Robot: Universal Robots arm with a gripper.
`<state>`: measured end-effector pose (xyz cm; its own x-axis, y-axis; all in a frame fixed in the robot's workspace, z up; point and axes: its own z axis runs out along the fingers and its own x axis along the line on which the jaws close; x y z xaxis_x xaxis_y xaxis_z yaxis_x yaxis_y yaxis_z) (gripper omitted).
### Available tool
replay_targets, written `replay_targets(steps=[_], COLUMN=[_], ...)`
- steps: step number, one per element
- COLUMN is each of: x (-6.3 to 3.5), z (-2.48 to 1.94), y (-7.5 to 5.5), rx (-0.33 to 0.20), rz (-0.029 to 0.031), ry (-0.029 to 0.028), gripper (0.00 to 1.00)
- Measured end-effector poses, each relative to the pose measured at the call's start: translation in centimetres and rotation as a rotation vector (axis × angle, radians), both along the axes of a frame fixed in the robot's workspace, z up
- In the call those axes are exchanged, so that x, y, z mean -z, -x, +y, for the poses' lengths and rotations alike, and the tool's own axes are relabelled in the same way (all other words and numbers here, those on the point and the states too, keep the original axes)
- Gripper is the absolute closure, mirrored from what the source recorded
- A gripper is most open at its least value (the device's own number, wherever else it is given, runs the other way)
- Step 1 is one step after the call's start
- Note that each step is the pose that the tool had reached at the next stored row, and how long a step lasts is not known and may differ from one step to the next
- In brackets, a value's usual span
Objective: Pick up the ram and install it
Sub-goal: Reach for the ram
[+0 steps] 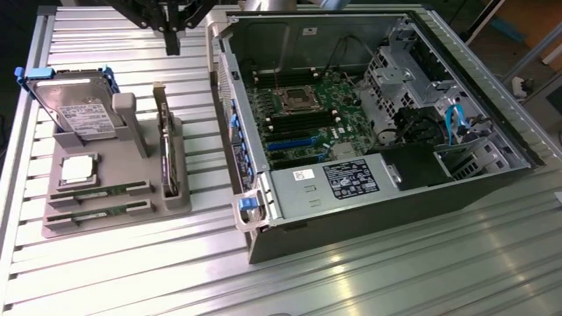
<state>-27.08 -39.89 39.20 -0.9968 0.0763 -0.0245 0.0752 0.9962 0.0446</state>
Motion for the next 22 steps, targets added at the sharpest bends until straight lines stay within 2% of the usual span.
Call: replay_targets(steps=[22], x=[0.05], z=[0.0], y=[7.2], rx=[0.001], rz=[0.0], ry=[0.0], gripper=[0.89])
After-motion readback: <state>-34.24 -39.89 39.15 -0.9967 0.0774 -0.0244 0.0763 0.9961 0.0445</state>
